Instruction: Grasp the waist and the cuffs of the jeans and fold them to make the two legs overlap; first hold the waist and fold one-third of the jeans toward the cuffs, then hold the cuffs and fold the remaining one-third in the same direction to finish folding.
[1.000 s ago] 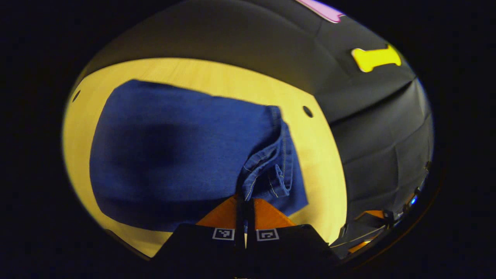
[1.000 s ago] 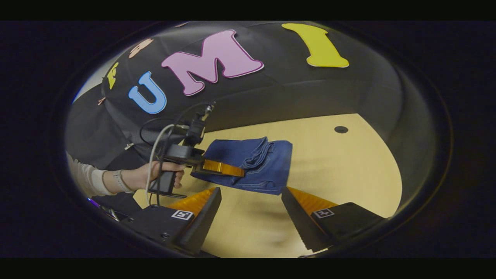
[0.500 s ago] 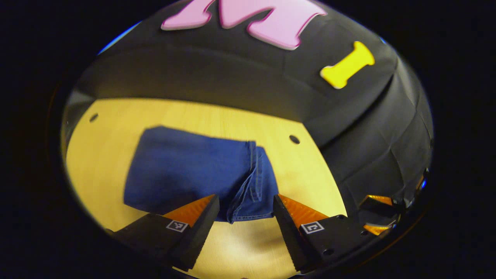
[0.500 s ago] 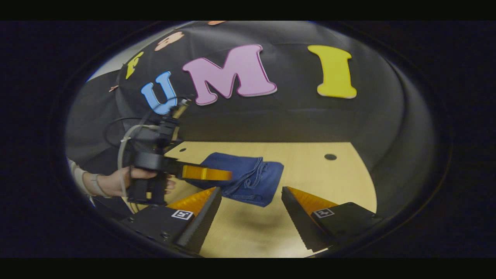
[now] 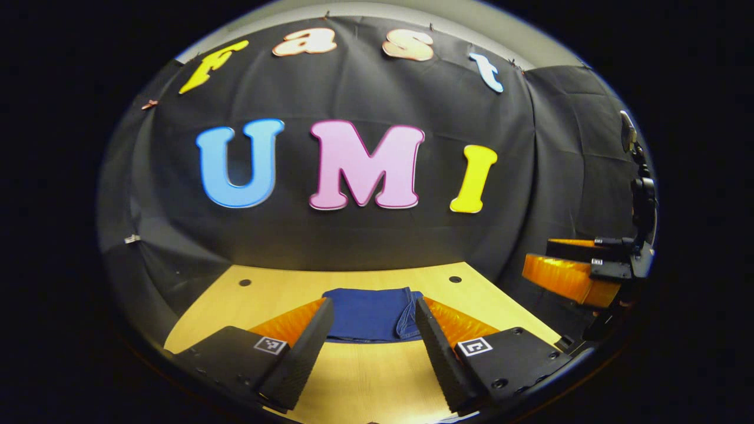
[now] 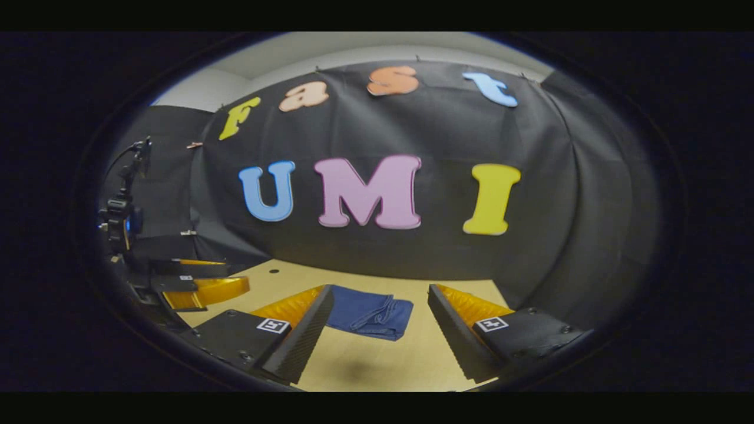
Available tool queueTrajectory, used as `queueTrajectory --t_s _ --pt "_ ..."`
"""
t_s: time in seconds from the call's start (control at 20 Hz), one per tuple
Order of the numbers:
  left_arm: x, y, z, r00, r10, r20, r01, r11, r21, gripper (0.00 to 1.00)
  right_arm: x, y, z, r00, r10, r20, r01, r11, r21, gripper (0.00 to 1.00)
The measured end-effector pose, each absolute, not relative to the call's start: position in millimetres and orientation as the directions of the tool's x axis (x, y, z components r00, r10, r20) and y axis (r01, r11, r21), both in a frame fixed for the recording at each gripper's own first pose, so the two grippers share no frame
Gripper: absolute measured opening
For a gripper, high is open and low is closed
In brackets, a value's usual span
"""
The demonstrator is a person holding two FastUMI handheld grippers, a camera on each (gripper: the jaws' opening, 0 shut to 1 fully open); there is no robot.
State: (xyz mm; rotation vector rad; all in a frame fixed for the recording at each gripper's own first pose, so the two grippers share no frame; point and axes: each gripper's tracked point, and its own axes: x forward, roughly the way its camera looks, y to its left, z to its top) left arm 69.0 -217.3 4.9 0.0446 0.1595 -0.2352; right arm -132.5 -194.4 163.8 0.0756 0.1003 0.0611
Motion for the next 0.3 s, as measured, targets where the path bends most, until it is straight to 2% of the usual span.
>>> queueTrajectory --t_s 0.05,0.15,0.3 --pt "50 -210 10 0.967 -0.212 -0.139 0.217 0.976 0.021 0.89 -149 -193 176 0.997 0.038 -0.071 -0.034 0.998 0.055 1.00" --pt "9 -195 25 0.978 -0.188 -0.085 0.191 0.981 0.020 0.90 -185 -179 200 1.000 0.007 -0.019 -0.005 0.997 0.075 0.98" --pt "-49 -184 50 0.985 -0.169 -0.030 0.170 0.985 0.040 0.90 -235 -137 215 0.995 0.101 -0.006 -0.099 0.987 0.130 0.98"
